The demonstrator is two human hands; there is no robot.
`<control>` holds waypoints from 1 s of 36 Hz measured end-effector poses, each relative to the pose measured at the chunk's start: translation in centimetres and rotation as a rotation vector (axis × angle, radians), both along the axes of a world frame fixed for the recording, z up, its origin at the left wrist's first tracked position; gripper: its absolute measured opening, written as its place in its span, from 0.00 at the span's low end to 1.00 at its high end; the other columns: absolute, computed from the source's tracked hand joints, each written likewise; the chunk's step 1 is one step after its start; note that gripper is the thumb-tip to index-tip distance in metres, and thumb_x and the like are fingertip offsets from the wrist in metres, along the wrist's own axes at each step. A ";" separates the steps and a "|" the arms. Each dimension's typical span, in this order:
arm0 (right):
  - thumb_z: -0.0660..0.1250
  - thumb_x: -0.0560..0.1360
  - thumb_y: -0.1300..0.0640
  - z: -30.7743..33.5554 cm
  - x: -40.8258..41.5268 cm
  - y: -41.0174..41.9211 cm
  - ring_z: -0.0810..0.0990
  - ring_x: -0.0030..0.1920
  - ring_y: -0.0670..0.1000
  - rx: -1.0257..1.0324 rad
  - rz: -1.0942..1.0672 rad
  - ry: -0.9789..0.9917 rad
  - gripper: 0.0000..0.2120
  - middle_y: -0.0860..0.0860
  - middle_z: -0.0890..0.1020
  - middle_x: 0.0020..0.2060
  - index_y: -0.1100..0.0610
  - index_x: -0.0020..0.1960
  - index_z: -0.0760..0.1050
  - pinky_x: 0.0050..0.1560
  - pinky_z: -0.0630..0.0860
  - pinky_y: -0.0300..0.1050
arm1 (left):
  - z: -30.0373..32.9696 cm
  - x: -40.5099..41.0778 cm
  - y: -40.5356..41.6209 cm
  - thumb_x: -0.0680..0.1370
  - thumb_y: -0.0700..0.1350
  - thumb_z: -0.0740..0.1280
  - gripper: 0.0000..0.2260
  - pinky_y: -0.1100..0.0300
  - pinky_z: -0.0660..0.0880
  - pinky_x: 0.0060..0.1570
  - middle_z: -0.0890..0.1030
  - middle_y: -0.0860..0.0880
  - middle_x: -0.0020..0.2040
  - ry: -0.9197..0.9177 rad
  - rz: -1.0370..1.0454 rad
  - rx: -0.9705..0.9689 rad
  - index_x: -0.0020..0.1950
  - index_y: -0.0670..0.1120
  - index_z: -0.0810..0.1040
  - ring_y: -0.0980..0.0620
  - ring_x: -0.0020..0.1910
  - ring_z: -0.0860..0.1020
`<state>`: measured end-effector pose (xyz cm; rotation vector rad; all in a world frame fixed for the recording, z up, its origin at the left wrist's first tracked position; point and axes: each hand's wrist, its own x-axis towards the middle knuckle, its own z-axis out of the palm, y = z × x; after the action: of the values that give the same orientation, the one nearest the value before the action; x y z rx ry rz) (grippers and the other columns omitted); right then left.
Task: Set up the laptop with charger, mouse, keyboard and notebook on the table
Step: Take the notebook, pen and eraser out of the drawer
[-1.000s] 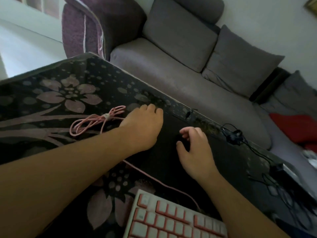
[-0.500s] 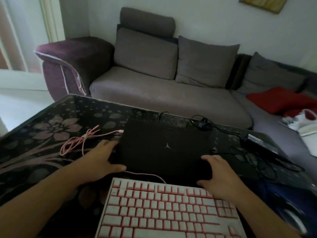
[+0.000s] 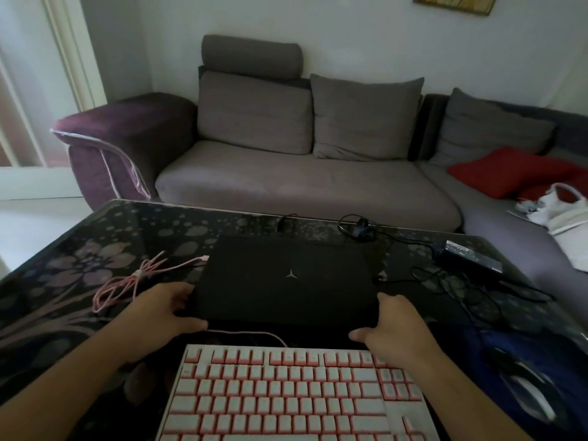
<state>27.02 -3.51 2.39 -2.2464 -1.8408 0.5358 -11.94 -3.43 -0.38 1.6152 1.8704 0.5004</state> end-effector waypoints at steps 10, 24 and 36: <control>0.65 0.80 0.36 1.1 0.4 -1.2 0.71 0.73 0.51 0.168 0.094 -0.173 0.34 0.50 0.71 0.75 0.48 0.82 0.62 0.69 0.74 0.50 | 2.0 0.5 -1.1 0.72 0.44 0.78 0.20 0.72 0.77 0.36 0.85 0.70 0.43 -0.274 -0.044 0.081 0.56 0.63 0.75 0.67 0.43 0.84; 0.65 0.81 0.41 4.9 0.5 2.9 0.82 0.56 0.52 0.679 0.097 -0.130 0.16 0.48 0.84 0.53 0.49 0.58 0.84 0.54 0.80 0.52 | -2.3 0.1 1.6 0.70 0.38 0.79 0.26 0.47 0.80 0.64 0.86 0.56 0.55 -0.118 0.012 -0.016 0.63 0.59 0.78 0.56 0.56 0.83; 0.66 0.84 0.48 11.0 -1.1 12.6 0.77 0.47 0.53 0.632 0.088 0.173 0.09 0.51 0.76 0.50 0.52 0.53 0.82 0.49 0.72 0.49 | -2.8 -0.1 1.5 0.68 0.44 0.80 0.35 0.53 0.77 0.68 0.80 0.58 0.62 -0.126 0.030 -0.111 0.74 0.55 0.73 0.59 0.59 0.79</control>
<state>25.96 9.09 13.38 -1.6554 -1.7145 0.1195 -12.05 -1.88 -3.17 1.4513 1.7990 0.4905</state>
